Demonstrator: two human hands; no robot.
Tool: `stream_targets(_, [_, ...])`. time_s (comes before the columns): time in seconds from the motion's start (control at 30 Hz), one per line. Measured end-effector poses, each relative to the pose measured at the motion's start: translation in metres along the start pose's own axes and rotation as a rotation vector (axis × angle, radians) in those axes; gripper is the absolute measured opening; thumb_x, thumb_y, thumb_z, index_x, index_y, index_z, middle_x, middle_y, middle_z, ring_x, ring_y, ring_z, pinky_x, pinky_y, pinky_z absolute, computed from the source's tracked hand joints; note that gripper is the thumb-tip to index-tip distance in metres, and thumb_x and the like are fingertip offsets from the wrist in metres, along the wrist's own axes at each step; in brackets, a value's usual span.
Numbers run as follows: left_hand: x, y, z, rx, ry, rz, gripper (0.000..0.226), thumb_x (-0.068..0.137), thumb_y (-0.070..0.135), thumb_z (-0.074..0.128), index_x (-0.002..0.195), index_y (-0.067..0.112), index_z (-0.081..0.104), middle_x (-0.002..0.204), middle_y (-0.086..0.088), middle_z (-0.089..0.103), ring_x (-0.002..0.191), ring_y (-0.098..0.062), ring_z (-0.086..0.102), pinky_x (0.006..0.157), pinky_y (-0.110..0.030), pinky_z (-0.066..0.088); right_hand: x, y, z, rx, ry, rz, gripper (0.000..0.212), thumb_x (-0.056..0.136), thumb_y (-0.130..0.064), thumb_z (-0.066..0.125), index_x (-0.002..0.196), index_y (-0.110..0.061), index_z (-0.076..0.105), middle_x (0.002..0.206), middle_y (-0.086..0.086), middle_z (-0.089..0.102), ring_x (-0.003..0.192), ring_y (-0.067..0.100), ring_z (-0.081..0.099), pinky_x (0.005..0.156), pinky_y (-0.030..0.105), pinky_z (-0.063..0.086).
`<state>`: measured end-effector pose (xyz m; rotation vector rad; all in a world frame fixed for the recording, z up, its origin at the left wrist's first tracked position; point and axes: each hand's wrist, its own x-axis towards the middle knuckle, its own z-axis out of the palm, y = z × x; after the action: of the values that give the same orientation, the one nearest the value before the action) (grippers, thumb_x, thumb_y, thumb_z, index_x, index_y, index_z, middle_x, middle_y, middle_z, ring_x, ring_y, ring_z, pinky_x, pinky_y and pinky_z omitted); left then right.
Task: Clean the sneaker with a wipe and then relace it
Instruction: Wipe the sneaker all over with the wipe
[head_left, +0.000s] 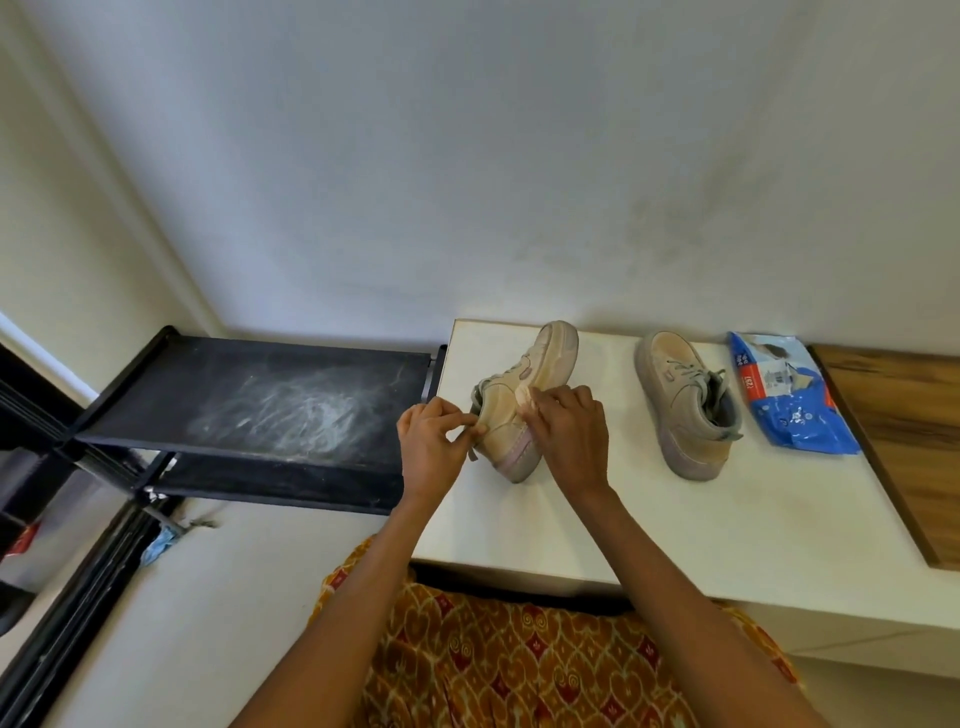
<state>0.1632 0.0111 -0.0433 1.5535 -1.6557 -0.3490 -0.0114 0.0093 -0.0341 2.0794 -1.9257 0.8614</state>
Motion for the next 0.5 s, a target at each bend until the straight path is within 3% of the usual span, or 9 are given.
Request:
stream_targets(0.13, [-0.001,0.005,0.003,-0.022,0.005,0.017,0.012,0.076,0.021,0.075,0.087,0.017,0.076,0.084,0.003,0.062,0.087,-0.007,0.046,0.096,-0.030,0.025,-0.007,-0.010,-0.003,0.125,0.046,0.075,0.015,0.084,-0.023,0.069,0.091,-0.010,0.073,0.081,0.006,0.070,0.075,0.023,0.058,0.060,0.029,0.047])
stream_targets(0.3, [0.000,0.004,0.001,-0.027,-0.008,0.002,0.012,0.076,0.022,0.075,0.087,0.017,0.077,0.087,0.002,0.062,0.088,-0.007,0.046,0.101,-0.036,0.027,-0.014,-0.012,-0.006,0.190,0.007,-0.140,0.013,0.081,-0.016,0.069,0.089,-0.008,0.072,0.082,0.008,0.069,0.075,0.023,0.063,0.061,0.025,0.052])
stream_targets(0.5, [0.005,0.027,-0.007,0.052,-0.150,0.248,0.006,0.077,0.017,0.075,0.082,0.020,0.076,0.095,0.003,0.064,0.098,-0.011,0.052,0.111,-0.039,0.016,0.037,0.029,-0.008,0.288,-0.097,0.276,0.019,0.090,-0.018,0.059,0.100,-0.006,0.071,0.098,0.011,0.065,0.088,0.026,0.062,0.072,0.022,0.039])
